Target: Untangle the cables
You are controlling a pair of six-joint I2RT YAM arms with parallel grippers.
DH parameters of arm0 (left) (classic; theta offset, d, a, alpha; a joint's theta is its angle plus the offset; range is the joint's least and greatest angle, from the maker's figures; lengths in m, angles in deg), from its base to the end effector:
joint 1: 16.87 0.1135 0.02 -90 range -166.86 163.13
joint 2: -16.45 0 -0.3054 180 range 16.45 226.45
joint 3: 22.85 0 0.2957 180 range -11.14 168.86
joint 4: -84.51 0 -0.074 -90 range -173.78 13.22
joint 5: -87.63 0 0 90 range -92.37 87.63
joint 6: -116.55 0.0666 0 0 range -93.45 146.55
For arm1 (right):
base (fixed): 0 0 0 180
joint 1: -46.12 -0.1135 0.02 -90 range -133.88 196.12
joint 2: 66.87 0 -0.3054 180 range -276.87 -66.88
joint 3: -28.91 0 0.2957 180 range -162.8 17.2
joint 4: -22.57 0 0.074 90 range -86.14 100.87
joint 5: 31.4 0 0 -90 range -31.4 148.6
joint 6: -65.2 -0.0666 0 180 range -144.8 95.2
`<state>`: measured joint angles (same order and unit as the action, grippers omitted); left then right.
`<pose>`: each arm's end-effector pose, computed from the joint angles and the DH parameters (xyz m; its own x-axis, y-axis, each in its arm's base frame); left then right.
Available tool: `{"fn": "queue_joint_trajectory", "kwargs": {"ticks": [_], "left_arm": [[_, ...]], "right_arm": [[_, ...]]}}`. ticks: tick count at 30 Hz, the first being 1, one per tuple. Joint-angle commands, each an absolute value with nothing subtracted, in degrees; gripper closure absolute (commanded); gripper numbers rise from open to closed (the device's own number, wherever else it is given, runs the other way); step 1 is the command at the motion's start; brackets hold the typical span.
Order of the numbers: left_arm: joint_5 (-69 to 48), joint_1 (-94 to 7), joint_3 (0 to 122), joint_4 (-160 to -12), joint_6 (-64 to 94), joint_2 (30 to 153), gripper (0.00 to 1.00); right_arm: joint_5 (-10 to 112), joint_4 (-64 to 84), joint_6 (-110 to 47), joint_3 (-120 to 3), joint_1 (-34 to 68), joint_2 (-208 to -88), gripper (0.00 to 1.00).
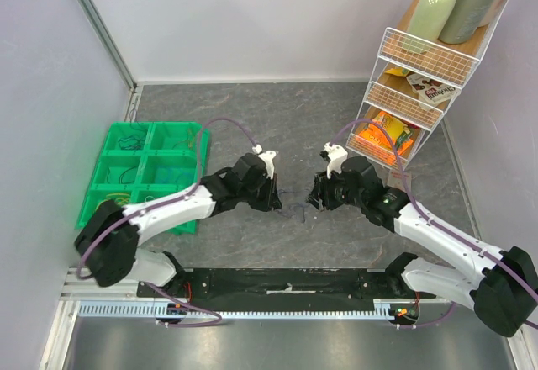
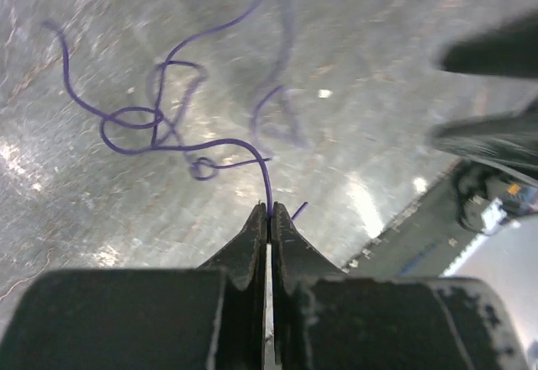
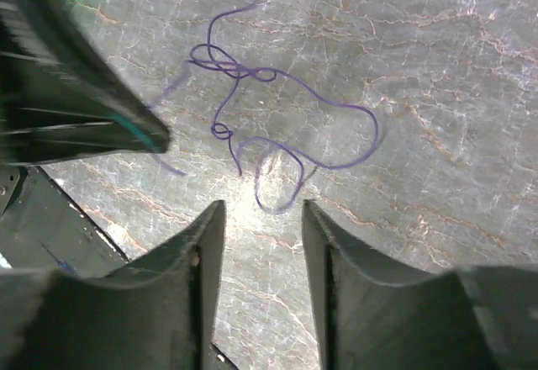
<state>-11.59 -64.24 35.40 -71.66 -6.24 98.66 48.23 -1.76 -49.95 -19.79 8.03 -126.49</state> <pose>0.2243 -0.2594 0.1925 -0.8545 0.1390 -0.5005 0.4001 0.7905 -0.4636 0.2050 0.1759 0.2404 -0.7182 -0.0318 -0.6951 -0.4610 0.7700 0.4411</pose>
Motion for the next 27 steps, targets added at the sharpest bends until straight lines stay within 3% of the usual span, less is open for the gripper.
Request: {"fn": "queue_joint_trajectory", "kwargs": {"ticks": [1, 6, 17, 21, 27], "left_arm": [[-18.01, -64.42, 40.35, -66.49, 2.55, 90.20, 0.98], [-22.15, -64.41, 45.81, -61.38, 6.59, 85.36, 0.98], [-25.05, -64.50, 53.54, -59.44, 7.83, 80.61, 0.98], [-25.22, -64.50, 56.09, -58.91, 7.57, 80.26, 0.98], [-26.45, -64.59, 56.88, -58.12, 7.48, 80.08, 0.98]], "right_arm": [[49.19, -2.58, -47.39, -21.11, 8.24, -125.85, 0.46], [50.70, -2.49, -50.62, -25.50, 8.50, -128.57, 0.39], [45.87, -2.15, -54.60, -31.75, 12.72, -134.54, 0.36], [36.40, 5.82, -52.50, -27.03, 12.63, -134.21, 0.36], [35.58, 14.72, -47.13, -19.28, 12.72, -132.00, 0.39]]}}
